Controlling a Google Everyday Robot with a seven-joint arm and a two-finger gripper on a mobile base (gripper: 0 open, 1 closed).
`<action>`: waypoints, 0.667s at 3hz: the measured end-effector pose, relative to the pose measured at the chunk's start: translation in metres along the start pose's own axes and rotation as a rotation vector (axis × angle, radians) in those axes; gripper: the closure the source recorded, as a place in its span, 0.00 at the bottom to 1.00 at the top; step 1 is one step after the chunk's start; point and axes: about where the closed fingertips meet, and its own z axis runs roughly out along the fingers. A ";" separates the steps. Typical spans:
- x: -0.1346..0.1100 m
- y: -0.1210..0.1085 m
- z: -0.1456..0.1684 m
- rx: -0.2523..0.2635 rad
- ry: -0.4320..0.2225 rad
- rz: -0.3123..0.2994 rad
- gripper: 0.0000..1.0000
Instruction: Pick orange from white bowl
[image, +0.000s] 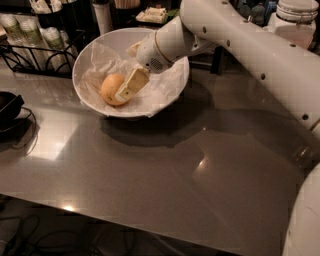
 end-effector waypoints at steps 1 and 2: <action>0.003 0.001 0.004 -0.025 0.021 -0.007 0.13; 0.001 0.002 0.013 -0.064 0.025 -0.022 0.18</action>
Offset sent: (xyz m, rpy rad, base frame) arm 0.0030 0.0148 -0.0113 -0.0449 0.0365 0.0940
